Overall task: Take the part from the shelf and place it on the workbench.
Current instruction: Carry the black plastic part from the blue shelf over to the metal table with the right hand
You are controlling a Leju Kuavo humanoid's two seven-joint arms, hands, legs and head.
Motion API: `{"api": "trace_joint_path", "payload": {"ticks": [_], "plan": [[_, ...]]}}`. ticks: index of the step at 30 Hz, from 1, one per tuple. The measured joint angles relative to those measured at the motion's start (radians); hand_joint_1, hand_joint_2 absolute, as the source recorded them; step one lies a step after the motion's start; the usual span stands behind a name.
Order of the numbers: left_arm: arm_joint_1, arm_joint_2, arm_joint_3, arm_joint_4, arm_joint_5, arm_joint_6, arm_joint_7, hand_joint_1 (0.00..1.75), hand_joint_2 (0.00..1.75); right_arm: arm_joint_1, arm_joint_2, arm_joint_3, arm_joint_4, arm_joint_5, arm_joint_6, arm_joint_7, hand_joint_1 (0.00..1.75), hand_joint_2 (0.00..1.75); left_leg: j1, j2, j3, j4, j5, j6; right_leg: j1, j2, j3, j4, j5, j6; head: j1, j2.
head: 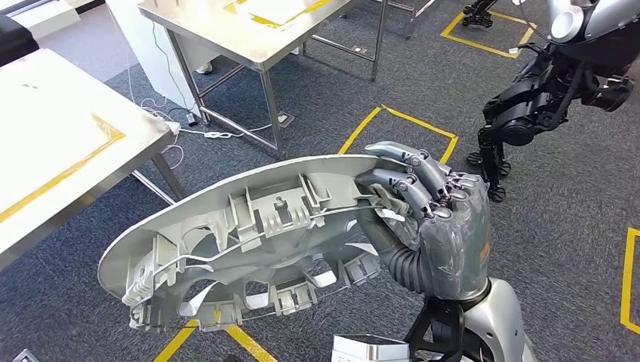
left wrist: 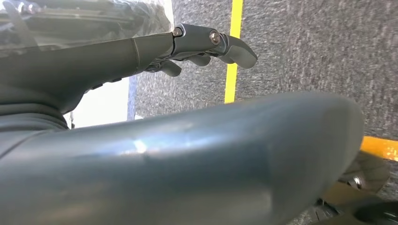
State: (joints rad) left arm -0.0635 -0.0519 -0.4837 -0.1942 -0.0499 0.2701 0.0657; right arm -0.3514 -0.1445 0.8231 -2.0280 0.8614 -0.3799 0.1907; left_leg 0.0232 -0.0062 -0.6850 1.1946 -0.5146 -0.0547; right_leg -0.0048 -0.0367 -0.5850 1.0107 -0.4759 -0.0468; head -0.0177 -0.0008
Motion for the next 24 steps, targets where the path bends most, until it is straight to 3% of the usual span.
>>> {"api": "trace_joint_path", "payload": {"ticks": [1, 3, 6, 8, 9, 11, 12, 13, 14, 16, 18, 20, 22, 24], "plan": [[0.0, 0.0, 0.0, 0.0, 0.0, 0.0, 0.0, 0.0, 1.75, 0.0, -0.001, -0.001, 0.0, 0.0, 0.0, 0.0, 1.75, 1.75, -0.001, 0.015, 0.035, -0.066, 0.027, -0.002, 0.0, -0.008, 0.002, 0.004, -0.005, 0.005, -0.002, 0.0], [-0.003, -0.002, 0.0, 0.0, 0.001, 0.0, 0.001, 0.0, 1.75, 0.0, -0.002, -0.005, -0.003, 0.0, 0.001, 0.0, 1.75, 1.75, -0.007, 0.037, 0.082, -0.156, 0.051, 0.009, 0.003, -0.021, 0.003, 0.013, -0.014, 0.016, -0.005, 0.0], [-0.001, -0.004, 0.0, 0.0, 0.001, 0.002, 0.001, 0.0, 1.75, -0.001, -0.004, -0.008, -0.008, 0.002, 0.001, 0.0, 1.75, 1.75, -0.013, 0.028, 0.087, -0.171, 0.049, 0.036, 0.003, -0.035, 0.005, 0.013, -0.018, 0.032, -0.001, 0.0], [0.0, -0.003, 0.0, 0.0, 0.001, 0.004, 0.0, 0.0, 1.75, -0.001, -0.005, -0.01, -0.011, 0.003, 0.001, 0.0, 1.75, 1.75, -0.011, 0.017, 0.09, -0.176, 0.052, 0.049, -0.002, -0.017, -0.003, 0.039, -0.039, 0.042, 0.003, 0.0], [-0.001, -0.003, 0.0, 0.0, 0.001, 0.004, -0.001, 0.0, 1.75, 0.0, -0.006, -0.012, -0.013, 0.004, 0.001, 0.0, 1.75, 1.75, -0.01, 0.011, 0.091, -0.178, 0.053, 0.055, -0.003, 0.0, -0.021, 0.08, -0.063, 0.044, 0.007, 0.0], [-0.003, -0.004, 0.0, 0.0, 0.001, 0.004, -0.003, 0.0, 1.75, 0.003, -0.01, -0.016, -0.015, 0.006, 0.001, 0.0, 1.75, 1.75, -0.012, -0.003, 0.091, -0.178, 0.053, 0.061, -0.004, 0.026, -0.087, 0.213, -0.122, 0.045, 0.015, 0.0], [-0.003, -0.004, 0.0, 0.0, 0.001, 0.004, -0.003, 0.0, 1.75, 0.006, -0.012, -0.017, -0.015, 0.006, 0.001, 0.0, 1.75, 1.75, -0.014, -0.011, 0.091, -0.178, 0.053, 0.062, -0.004, 0.029, -0.119, 0.271, -0.139, 0.044, 0.018, 0.0], [-0.003, -0.004, 0.0, 0.0, 0.001, 0.004, -0.004, 0.0, 1.75, 0.009, -0.013, -0.018, -0.015, 0.006, 0.001, 0.0, 1.75, 1.75, -0.016, -0.02, 0.092, -0.178, 0.052, 0.063, -0.003, 0.031, -0.137, 0.299, -0.137, 0.041, 0.02, 0.0], [-0.003, -0.004, 0.0, 0.0, 0.001, 0.004, -0.004, 0.0, 1.75, 0.012, -0.014, -0.019, -0.016, 0.007, 0.001, 0.0, 1.75, 1.75, -0.018, -0.03, 0.093, -0.178, 0.052, 0.063, -0.002, 0.032, -0.137, 0.287, -0.115, 0.037, 0.021, 0.0], [-0.003, -0.004, 0.0, 0.0, 0.001, 0.004, -0.004, 0.0, 1.75, 0.014, -0.016, -0.021, -0.017, 0.008, 0.001, 0.0, 1.75, 1.75, -0.019, -0.049, 0.096, -0.178, 0.052, 0.063, 0.001, 0.052, -0.088, 0.162, -0.037, 0.023, 0.021, 0.0], [-0.004, -0.006, 0.0, 0.0, 0.001, 0.004, -0.004, 0.0, 1.75, 0.014, -0.018, -0.022, -0.019, 0.01, 0.001, 0.0, 1.75, 1.75, -0.019, -0.066, 0.092, -0.177, 0.052, 0.058, 0.004, 0.084, -0.038, 0.046, 0.008, 0.013, 0.021, 0.0], [-0.002, -0.007, 0.0, 0.0, 0.001, 0.004, -0.004, 0.0, 1.75, 0.016, -0.019, -0.023, -0.022, 0.011, 0.0, 0.0, 1.75, 1.75, -0.016, -0.079, 0.086, -0.177, 0.054, 0.047, 0.007, 0.094, -0.026, 0.015, 0.01, 0.011, 0.021, 0.0], [0.0, -0.006, 0.0, 0.0, 0.001, 0.005, -0.004, 0.0, 1.75, 0.016, -0.019, -0.023, -0.025, 0.013, 0.0, 0.0, 1.75, 1.75, -0.014, -0.085, 0.084, -0.178, 0.051, 0.036, 0.006, 0.078, -0.02, 0.004, 0.014, 0.007, 0.021, 0.0], [-0.001, -0.004, 0.0, 0.0, 0.001, 0.005, -0.004, 0.0, 1.75, 0.016, -0.019, -0.024, -0.027, 0.014, 0.0, 0.0, 1.75, 1.75, -0.016, -0.058, 0.066, -0.131, 0.019, 0.026, 0.001, 0.058, -0.007, -0.012, 0.018, 0.0, 0.012, 0.0]]}}
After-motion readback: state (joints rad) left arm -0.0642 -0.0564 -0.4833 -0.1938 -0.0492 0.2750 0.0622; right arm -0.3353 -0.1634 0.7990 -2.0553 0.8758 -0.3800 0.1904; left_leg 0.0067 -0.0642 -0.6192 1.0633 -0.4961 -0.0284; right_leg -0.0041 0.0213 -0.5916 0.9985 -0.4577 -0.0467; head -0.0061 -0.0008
